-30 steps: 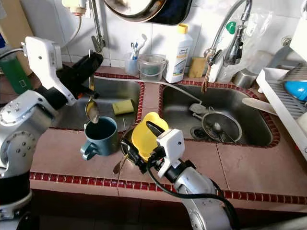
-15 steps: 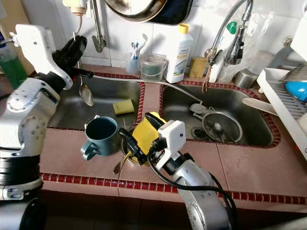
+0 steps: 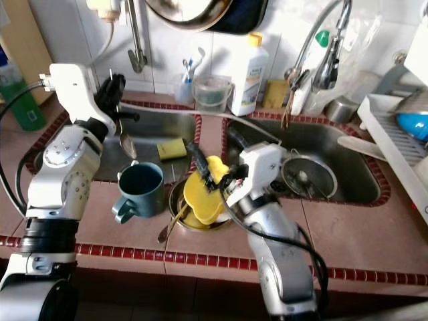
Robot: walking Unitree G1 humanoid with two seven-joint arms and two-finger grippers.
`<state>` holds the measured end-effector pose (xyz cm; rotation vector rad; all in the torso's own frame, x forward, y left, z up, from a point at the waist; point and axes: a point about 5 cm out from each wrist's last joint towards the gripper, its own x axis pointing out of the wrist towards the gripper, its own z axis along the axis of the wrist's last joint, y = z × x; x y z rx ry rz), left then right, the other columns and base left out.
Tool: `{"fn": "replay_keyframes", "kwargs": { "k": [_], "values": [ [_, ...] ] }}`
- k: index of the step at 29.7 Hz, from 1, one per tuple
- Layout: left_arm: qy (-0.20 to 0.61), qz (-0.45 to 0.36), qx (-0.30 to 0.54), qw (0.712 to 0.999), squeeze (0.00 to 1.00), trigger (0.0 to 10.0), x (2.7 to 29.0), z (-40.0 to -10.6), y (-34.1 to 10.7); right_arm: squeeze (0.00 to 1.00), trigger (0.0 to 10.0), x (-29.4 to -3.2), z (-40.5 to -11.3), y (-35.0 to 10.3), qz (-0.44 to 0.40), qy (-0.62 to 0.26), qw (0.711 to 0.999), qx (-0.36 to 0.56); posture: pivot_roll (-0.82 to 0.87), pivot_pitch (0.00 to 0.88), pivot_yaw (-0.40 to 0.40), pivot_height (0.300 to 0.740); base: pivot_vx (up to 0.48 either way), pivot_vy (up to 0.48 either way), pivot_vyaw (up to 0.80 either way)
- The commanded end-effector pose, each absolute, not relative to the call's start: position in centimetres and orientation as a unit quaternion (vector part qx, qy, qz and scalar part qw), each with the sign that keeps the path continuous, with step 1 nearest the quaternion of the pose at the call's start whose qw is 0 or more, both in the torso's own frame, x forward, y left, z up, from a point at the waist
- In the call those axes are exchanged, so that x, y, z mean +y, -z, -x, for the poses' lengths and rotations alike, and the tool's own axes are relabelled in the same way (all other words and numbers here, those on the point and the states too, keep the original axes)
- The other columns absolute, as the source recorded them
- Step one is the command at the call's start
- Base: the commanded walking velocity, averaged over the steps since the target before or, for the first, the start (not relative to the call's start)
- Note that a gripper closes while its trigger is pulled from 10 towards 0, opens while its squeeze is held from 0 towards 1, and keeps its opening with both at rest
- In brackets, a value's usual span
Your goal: Kitchen organization
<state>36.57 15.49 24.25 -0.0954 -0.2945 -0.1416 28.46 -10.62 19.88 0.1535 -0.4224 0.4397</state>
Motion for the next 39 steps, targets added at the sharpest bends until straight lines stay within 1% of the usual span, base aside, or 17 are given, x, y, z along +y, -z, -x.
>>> {"fn": "replay_keyframes", "kwargs": {
  "k": [1,10,13,17,21,33,39],
  "values": [
    [0.056,0.050,-0.144,0.987,0.00,10.0,15.8,-36.9,-23.5,0.00,10.0,-11.6,-29.3,-20.5,-0.064,-0.171,0.957,-0.227,-0.13,0.000,-0.042,0.740,0.000,0.000,0.00],
    [0.043,0.047,-0.176,0.982,0.00,10.0,17.1,-36.3,-23.2,0.00,10.0,-12.0,-30.1,-21.1,-0.047,-0.128,0.957,-0.257,-0.12,0.000,-0.043,0.740,0.000,0.000,0.00],
    [0.039,0.047,-0.189,0.980,0.00,10.0,17.9,-35.3,-23.1,0.00,10.0,-12.3,-29.9,-21.2,-0.038,-0.120,0.956,-0.265,-0.12,0.000,-0.045,0.740,0.000,0.000,0.00],
    [0.036,0.047,-0.195,0.979,0.00,10.0,18.1,-34.8,-23.2,0.00,10.0,-12.3,-29.8,-21.2,-0.035,-0.118,0.955,-0.268,-0.12,0.000,-0.045,0.740,0.000,0.000,0.00],
    [0.028,0.044,-0.203,0.978,0.00,10.0,18.5,-33.6,-23.3,0.00,10.0,-12.3,-29.3,-21.0,-0.030,-0.122,0.955,-0.270,-0.12,0.000,-0.051,0.740,0.000,0.000,0.00],
    [0.039,0.033,-0.198,0.979,0.00,10.0,17.8,-33.0,-22.8,0.00,10.0,-11.9,-29.1,-20.5,-0.032,-0.138,0.955,-0.259,-0.11,0.000,-0.056,0.740,0.000,0.000,0.00],
    [0.040,0.031,-0.192,0.980,0.00,10.0,17.7,-33.2,-22.4,0.00,10.0,-11.6,-28.8,-20.2,-0.032,-0.148,0.955,-0.254,-0.12,0.000,-0.055,0.740,0.000,0.000,0.00]
  ]
}}
